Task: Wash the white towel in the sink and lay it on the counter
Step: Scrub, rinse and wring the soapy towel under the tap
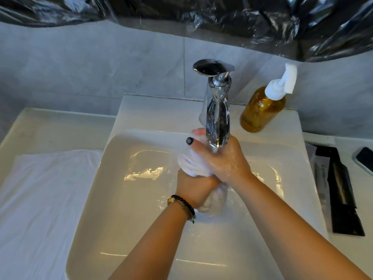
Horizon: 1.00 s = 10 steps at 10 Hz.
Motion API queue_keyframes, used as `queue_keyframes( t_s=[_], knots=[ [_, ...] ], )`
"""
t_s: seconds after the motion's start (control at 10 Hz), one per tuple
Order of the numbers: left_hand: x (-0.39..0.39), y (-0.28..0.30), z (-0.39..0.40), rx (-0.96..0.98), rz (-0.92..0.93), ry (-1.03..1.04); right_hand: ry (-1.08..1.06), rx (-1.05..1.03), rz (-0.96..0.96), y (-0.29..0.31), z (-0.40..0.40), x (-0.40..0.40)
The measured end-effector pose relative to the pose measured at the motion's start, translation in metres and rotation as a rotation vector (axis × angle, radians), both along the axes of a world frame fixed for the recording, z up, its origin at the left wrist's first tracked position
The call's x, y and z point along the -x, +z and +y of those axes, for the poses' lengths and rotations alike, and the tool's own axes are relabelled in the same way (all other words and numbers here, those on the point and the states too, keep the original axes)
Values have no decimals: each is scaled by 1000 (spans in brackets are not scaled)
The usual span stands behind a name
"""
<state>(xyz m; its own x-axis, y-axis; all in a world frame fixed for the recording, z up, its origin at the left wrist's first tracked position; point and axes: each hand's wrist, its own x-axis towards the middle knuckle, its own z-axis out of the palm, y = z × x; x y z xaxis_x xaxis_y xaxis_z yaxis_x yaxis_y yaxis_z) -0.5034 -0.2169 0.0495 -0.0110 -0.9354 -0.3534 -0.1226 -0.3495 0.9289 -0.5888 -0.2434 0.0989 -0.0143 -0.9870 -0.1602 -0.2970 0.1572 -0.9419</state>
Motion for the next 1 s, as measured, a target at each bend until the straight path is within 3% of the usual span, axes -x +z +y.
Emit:
queue_keyframes(
  t_s=[0.1,0.2,0.3,0.4,0.5,0.6,0.7,0.8,1.0],
  knots=[
    [5,2,-1,-161,291,93,-190,-59,-56,-19,22,23],
    [5,8,-6,-285,473,274,-221,66,127,-32,64,37],
    [10,16,-10,-248,400,436,179,108,424,-41,89,35],
    [21,19,-6,-285,485,437,164,113,574,-46,80,26],
    [29,23,0,-248,465,416,58,51,581,-39,54,24],
    [27,26,-2,-166,312,371,111,-48,598,-35,42,25],
    [19,25,-10,-202,216,264,230,-129,512,-32,31,22],
    [8,18,-17,-300,215,89,252,-204,246,-31,23,22],
    [-5,13,-25,-236,251,-29,269,-604,138,-42,30,30]
  ],
)
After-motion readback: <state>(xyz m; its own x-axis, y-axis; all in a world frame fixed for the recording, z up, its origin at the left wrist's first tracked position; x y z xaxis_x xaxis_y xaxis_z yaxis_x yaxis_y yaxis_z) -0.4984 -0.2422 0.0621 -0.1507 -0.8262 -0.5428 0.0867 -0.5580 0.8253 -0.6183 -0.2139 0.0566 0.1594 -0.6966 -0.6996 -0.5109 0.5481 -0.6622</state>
